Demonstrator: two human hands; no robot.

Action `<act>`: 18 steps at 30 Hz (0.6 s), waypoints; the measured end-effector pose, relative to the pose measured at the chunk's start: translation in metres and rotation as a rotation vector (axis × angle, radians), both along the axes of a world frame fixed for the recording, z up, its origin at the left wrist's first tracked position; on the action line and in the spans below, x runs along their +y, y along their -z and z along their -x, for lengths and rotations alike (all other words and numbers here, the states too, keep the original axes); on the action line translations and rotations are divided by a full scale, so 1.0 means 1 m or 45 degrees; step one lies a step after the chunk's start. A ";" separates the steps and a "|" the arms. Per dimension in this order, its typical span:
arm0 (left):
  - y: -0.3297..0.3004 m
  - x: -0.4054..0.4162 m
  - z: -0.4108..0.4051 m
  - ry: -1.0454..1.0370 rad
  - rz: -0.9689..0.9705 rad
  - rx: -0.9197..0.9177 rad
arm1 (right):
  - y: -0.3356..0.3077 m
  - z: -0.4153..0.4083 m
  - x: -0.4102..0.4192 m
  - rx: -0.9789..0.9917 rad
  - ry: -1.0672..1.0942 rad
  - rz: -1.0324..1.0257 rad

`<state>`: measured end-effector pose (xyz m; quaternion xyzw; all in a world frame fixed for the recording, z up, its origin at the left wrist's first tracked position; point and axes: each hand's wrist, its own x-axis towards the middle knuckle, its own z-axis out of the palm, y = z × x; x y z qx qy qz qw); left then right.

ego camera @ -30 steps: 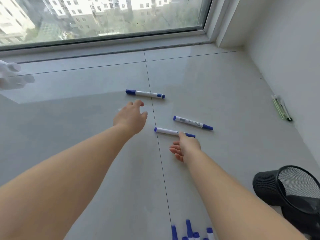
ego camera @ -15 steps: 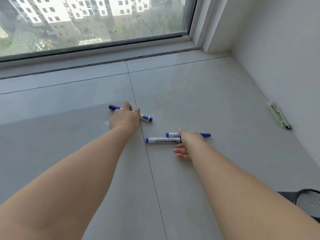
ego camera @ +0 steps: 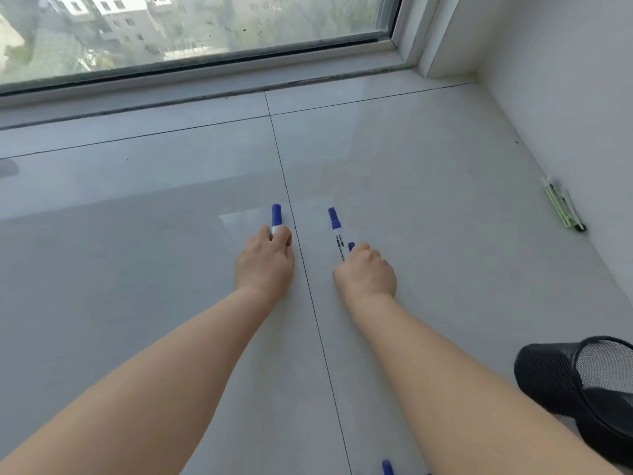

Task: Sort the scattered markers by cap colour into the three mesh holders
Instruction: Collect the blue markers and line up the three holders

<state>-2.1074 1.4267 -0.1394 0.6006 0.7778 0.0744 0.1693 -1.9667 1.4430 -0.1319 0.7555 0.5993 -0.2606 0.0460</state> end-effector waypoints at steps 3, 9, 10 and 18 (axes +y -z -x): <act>-0.005 -0.030 -0.008 -0.016 0.089 -0.027 | -0.005 -0.018 -0.014 -0.027 -0.163 0.027; -0.024 -0.095 -0.028 -0.144 0.324 -0.128 | -0.034 -0.058 -0.080 0.195 0.055 0.040; -0.028 -0.107 -0.032 -0.164 0.351 -0.160 | -0.037 -0.066 -0.094 0.227 0.055 0.034; -0.052 -0.229 -0.091 -0.323 0.300 -0.514 | -0.040 -0.137 -0.212 0.258 0.170 -0.063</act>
